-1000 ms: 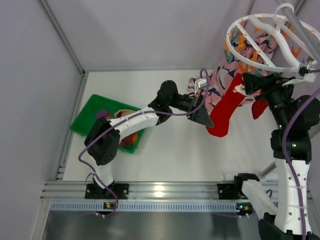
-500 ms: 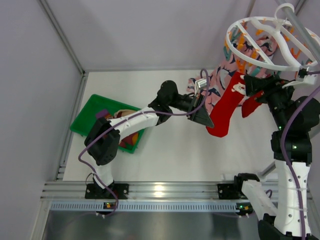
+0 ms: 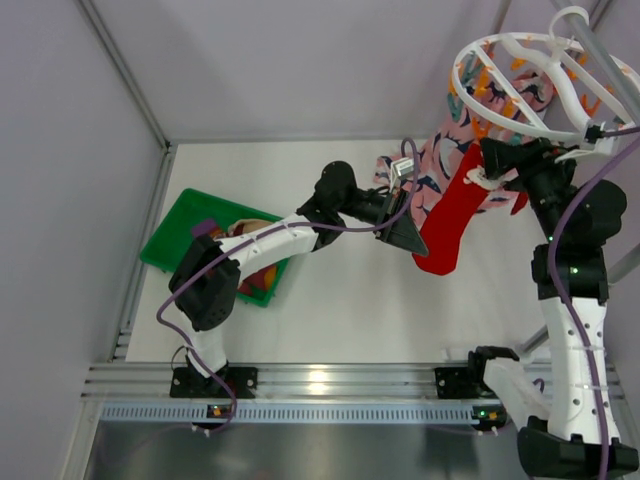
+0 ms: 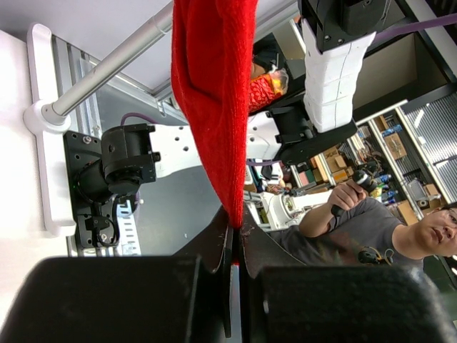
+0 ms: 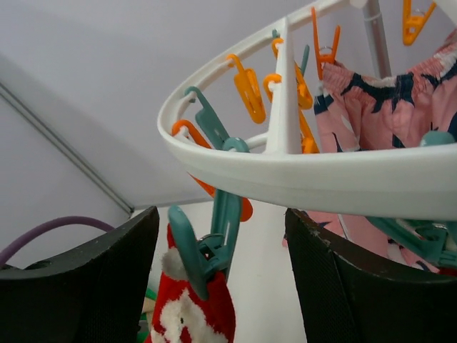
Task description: Remove the socks clipped to the hanger
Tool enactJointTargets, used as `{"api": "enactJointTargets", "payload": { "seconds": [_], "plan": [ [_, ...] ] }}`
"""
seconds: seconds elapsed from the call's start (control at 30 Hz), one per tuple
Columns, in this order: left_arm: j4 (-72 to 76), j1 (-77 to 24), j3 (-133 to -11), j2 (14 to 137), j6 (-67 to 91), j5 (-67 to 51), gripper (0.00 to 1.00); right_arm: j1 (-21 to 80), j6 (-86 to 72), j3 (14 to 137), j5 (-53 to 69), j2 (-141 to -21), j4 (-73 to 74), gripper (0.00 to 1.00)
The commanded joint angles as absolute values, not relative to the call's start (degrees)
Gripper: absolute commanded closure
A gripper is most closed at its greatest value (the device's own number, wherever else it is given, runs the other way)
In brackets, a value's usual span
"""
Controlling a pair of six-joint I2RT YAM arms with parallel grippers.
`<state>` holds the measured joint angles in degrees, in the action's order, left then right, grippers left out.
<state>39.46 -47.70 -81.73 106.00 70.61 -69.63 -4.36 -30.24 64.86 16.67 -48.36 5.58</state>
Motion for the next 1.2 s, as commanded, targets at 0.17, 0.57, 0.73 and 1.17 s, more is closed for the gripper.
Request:
{"api": "enactJointTargets", "payload": {
  "seconds": [0.17,0.57,0.73,1.17],
  "plan": [
    [42.01,-47.90,-81.65,103.01,70.75,-70.23,1.00,-5.01,-32.43,63.90,19.59,-45.53,-6.67,0.37],
    [42.01,-47.90,-80.77,102.83,70.58,-70.23,1.00,-5.27,-34.10,62.31,20.57,-45.61,-9.49,0.50],
    [42.01,-47.90,-80.51,103.01,70.49,-70.22,1.00,-5.62,-34.28,62.14,20.04,-45.35,-9.32,0.83],
    [42.19,-45.89,-74.19,102.14,67.77,-64.52,1.00,-5.98,-33.31,63.81,18.19,-46.14,-3.43,1.00]
  ]
}}
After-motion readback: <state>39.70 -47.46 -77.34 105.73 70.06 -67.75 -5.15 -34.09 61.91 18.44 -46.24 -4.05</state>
